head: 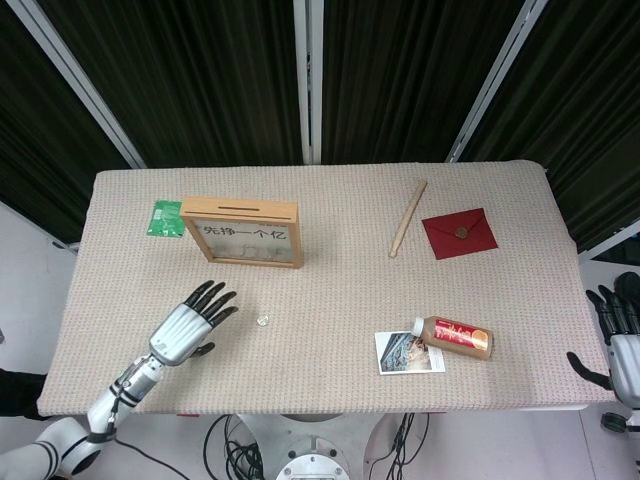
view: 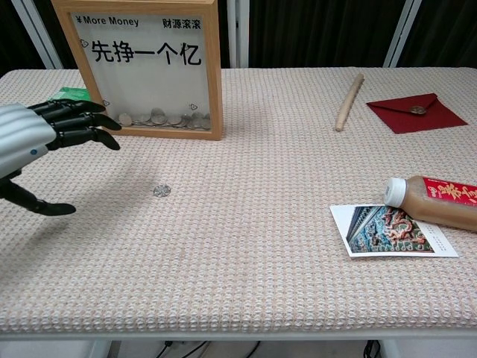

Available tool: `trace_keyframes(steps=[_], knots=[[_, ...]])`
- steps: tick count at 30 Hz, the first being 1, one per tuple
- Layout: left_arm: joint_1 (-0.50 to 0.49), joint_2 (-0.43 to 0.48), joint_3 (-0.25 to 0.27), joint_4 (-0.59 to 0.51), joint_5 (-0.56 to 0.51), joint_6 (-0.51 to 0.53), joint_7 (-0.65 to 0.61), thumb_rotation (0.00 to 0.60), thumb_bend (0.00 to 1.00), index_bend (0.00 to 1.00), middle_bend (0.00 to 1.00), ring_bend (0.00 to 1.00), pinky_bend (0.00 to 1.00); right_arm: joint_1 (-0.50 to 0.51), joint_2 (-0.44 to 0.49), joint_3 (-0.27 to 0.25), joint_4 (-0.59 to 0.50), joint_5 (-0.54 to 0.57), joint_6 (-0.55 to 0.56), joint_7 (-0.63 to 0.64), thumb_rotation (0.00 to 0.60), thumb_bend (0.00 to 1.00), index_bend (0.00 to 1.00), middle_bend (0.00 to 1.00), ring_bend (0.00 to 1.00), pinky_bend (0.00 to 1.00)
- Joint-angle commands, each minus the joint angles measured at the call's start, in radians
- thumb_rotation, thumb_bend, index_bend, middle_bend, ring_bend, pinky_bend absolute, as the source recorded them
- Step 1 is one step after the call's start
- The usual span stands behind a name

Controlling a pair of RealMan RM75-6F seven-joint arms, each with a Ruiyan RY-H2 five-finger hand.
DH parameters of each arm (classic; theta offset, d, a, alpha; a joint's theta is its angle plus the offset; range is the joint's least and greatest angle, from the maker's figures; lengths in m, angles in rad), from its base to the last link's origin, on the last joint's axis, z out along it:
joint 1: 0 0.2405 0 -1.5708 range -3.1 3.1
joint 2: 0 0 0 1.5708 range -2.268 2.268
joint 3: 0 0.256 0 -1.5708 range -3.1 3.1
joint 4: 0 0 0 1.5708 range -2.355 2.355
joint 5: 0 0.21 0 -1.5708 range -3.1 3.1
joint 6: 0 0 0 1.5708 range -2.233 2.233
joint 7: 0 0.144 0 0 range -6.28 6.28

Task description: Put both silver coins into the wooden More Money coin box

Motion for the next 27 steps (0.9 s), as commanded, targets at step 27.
trace_keyframes(steps=[27], knots=[[-0.094, -0.142, -0.01, 0.084, -0.101, -0.151, -0.151, 0.6, 0.29, 0.28, 0.1, 0.0, 0.09, 0.001, -0.003, 0.008, 0.036, 0.017, -0.011, 0.041, 0.6, 0.18, 0.0, 0.0, 0.0, 0.0]])
